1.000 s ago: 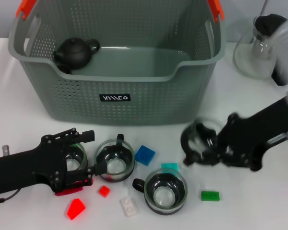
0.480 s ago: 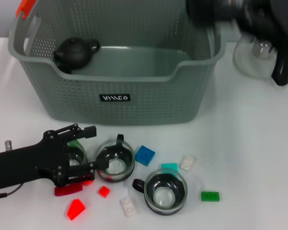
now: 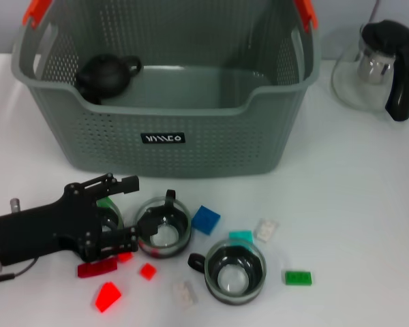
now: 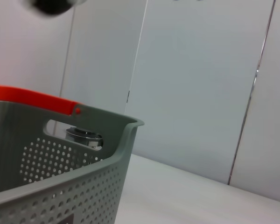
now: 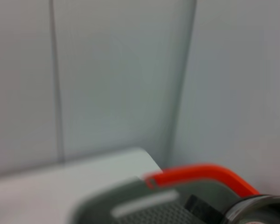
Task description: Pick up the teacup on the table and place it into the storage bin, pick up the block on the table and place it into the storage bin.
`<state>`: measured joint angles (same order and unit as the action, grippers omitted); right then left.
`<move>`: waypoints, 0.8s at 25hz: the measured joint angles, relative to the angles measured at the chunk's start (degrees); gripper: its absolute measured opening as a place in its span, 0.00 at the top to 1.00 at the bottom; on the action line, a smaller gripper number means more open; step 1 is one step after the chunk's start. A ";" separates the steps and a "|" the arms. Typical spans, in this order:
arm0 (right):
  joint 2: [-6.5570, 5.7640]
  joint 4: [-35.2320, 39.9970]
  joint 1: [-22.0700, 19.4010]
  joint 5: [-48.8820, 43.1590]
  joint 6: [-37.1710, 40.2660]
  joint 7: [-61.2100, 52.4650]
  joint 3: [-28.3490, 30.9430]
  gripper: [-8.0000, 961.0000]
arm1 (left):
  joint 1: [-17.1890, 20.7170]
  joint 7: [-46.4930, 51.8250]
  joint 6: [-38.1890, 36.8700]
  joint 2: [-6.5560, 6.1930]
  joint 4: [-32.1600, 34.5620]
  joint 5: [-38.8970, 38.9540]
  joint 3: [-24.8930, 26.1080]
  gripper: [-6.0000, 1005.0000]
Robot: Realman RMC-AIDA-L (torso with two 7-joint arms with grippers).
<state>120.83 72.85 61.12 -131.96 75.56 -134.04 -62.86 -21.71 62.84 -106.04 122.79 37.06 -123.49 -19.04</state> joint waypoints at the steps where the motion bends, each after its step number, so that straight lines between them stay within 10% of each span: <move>1: 0.06 -2.65 2.23 -3.95 -2.55 -2.16 -3.73 0.94 | 0.00 0.00 0.04 0.01 -0.09 0.05 0.03 0.17; 13: 0.19 -38.89 17.97 -12.74 -24.74 -5.43 -15.97 0.94 | 0.29 -0.21 1.71 0.18 -2.05 0.23 0.23 0.17; 20: 0.41 -47.83 19.17 -11.00 -31.31 -4.99 -17.65 0.94 | 0.21 -0.32 2.86 0.17 -3.09 0.18 0.23 0.17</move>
<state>121.24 25.01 80.29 -142.96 44.26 -139.03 -80.51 -21.50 62.52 -103.18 122.96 33.97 -123.31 -18.81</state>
